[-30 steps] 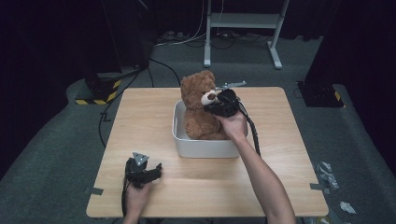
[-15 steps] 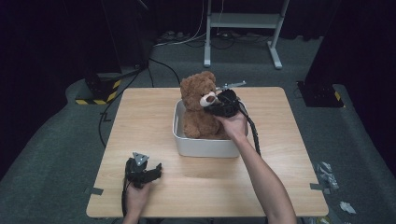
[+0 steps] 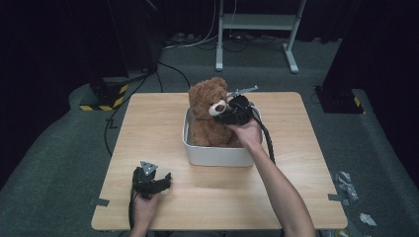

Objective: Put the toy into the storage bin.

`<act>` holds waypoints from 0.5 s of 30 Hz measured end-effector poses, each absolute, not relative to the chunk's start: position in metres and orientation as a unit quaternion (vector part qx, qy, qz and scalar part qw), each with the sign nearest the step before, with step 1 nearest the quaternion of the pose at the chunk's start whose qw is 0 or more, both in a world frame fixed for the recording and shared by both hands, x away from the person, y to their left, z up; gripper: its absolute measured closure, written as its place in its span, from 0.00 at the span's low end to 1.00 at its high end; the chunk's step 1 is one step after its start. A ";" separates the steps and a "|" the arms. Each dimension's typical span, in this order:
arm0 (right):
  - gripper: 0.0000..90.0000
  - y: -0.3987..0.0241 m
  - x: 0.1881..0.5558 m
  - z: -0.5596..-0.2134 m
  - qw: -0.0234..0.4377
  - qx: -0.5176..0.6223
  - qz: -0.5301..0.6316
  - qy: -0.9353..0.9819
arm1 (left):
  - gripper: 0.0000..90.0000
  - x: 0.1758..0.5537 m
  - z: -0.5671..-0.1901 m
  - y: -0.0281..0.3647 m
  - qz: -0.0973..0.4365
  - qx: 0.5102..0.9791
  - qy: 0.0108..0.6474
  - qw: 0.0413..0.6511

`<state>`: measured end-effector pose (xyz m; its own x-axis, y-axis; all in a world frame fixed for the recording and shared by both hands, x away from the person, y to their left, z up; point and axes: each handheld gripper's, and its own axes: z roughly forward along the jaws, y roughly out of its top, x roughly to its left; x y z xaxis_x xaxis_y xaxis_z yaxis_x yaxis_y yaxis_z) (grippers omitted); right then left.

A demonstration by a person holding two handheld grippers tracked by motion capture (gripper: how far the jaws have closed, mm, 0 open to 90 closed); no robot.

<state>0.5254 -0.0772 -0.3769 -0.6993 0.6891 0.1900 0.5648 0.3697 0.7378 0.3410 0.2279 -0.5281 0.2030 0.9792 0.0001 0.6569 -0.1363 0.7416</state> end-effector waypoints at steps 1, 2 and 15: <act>0.57 -0.078 0.525 -0.377 0.073 0.380 0.413 0.825 | 0.24 0.341 -0.528 0.228 0.256 0.710 0.576 0.315; 0.54 -0.078 0.525 -0.377 0.074 0.380 0.412 0.825 | 0.24 0.341 -0.528 0.228 0.256 0.709 0.577 0.315; 0.36 -0.083 0.520 -0.374 0.098 0.379 0.407 0.825 | 0.24 0.341 -0.528 0.228 0.256 0.709 0.576 0.315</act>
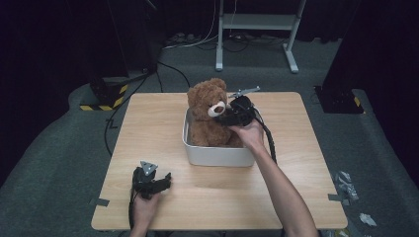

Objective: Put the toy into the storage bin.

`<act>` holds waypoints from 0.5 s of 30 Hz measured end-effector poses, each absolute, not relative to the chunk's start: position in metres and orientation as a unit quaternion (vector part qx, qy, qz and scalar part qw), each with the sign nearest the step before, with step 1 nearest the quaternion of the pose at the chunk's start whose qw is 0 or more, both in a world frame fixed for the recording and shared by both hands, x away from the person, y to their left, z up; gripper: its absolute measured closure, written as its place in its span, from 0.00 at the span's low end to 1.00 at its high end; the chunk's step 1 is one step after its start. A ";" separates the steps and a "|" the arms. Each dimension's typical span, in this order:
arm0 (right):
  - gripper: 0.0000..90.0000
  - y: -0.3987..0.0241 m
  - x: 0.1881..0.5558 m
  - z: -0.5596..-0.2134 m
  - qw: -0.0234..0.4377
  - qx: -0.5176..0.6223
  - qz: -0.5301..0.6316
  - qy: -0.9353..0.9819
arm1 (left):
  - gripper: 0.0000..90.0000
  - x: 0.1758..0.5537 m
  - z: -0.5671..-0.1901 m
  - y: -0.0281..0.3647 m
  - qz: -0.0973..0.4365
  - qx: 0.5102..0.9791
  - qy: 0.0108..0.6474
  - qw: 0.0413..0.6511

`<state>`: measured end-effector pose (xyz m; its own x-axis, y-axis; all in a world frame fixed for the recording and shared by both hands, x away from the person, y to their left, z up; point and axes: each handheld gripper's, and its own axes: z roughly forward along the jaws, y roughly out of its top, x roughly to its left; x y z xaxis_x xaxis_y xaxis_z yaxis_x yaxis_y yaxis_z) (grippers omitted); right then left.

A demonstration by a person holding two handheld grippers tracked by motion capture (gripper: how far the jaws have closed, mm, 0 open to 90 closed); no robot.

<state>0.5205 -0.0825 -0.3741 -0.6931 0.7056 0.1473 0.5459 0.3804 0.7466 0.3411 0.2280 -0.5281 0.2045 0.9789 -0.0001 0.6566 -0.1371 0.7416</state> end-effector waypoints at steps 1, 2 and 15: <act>0.36 -0.083 0.520 -0.374 0.098 0.379 0.408 0.825 | 0.24 0.341 -0.528 0.228 0.256 0.709 0.576 0.315; 0.36 -0.083 0.519 -0.374 0.098 0.378 0.410 0.824 | 0.24 0.341 -0.528 0.228 0.256 0.709 0.577 0.314; 0.33 -0.092 0.513 -0.367 0.100 0.372 0.427 0.818 | 0.24 0.341 -0.528 0.228 0.256 0.709 0.577 0.313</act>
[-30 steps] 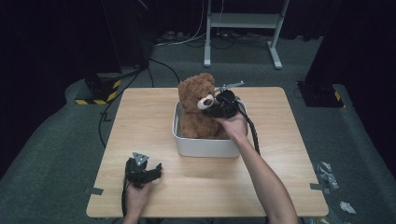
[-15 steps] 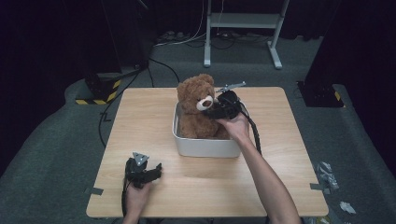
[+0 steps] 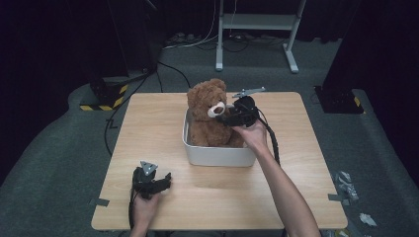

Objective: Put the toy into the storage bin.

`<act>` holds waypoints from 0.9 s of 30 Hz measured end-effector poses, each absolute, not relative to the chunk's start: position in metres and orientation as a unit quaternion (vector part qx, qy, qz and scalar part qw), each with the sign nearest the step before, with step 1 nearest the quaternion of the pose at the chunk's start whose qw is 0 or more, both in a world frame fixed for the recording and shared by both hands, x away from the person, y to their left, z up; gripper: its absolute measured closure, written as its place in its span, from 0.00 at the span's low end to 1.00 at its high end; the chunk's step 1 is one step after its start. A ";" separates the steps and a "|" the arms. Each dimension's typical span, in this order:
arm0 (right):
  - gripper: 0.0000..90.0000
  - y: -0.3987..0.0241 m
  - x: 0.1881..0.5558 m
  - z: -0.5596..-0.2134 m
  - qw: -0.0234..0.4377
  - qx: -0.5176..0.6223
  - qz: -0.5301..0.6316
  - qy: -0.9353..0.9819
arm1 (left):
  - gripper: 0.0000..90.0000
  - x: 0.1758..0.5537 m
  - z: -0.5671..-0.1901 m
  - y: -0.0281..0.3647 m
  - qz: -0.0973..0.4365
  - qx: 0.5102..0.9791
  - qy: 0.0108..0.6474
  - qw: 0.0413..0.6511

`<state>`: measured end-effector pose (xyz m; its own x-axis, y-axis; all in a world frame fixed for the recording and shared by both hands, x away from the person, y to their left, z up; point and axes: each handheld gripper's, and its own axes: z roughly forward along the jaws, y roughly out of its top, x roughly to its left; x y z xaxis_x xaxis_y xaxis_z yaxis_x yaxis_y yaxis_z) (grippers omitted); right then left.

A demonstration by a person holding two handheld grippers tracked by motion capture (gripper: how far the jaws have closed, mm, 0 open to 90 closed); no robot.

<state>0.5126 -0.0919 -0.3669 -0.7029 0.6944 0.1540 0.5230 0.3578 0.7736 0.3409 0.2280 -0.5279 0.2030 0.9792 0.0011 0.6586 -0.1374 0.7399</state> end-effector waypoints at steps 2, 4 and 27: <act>0.33 -0.095 0.511 -0.364 0.097 0.372 0.436 0.813 | 0.24 0.341 -0.528 0.228 0.257 0.707 0.579 0.315; 0.33 -0.098 0.510 -0.361 0.099 0.372 0.447 0.808 | 0.24 0.341 -0.528 0.228 0.257 0.706 0.579 0.315; 0.34 -0.131 0.491 -0.342 0.116 0.378 0.498 0.772 | 0.24 0.341 -0.528 0.228 0.257 0.706 0.579 0.316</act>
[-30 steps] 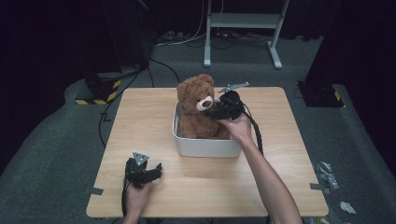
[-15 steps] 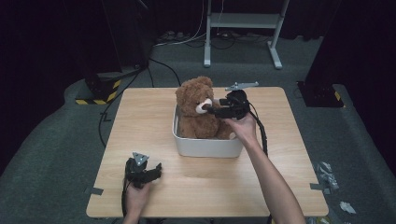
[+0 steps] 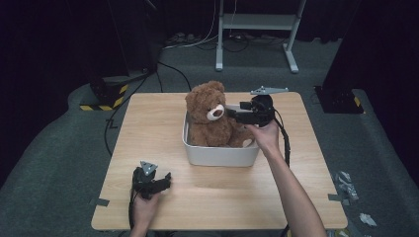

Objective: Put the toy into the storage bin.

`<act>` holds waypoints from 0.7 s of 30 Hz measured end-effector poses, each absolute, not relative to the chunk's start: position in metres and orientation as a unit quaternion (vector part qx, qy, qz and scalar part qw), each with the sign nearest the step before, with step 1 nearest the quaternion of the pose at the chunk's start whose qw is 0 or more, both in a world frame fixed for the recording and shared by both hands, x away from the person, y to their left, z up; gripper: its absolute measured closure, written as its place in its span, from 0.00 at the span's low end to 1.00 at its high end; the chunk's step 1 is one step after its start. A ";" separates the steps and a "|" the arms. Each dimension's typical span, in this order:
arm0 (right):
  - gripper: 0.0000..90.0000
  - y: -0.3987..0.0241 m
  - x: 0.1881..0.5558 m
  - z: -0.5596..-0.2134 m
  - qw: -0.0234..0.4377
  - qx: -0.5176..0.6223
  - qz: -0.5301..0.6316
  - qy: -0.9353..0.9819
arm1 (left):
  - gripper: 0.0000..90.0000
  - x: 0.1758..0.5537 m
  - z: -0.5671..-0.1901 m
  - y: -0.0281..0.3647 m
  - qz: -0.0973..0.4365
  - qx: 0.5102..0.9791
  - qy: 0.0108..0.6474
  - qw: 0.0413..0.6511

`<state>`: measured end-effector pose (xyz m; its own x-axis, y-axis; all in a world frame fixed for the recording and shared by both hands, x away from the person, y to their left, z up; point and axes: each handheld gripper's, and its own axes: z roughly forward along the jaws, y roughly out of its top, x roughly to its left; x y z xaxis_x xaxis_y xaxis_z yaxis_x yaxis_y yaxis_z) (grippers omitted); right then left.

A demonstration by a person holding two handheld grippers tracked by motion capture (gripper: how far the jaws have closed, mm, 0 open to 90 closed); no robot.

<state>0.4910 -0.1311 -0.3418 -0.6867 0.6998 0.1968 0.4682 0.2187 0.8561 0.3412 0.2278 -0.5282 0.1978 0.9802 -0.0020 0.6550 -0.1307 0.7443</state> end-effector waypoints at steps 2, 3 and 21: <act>0.34 -0.134 0.489 -0.340 0.120 0.378 0.498 0.771 | 0.24 0.341 -0.528 0.228 0.257 0.706 0.579 0.316; 0.34 -0.134 0.488 -0.339 0.121 0.378 0.499 0.770 | 0.24 0.341 -0.528 0.228 0.257 0.706 0.579 0.316; 0.35 -0.160 0.470 -0.332 0.135 0.384 0.522 0.749 | 0.24 0.340 -0.528 0.228 0.258 0.705 0.581 0.314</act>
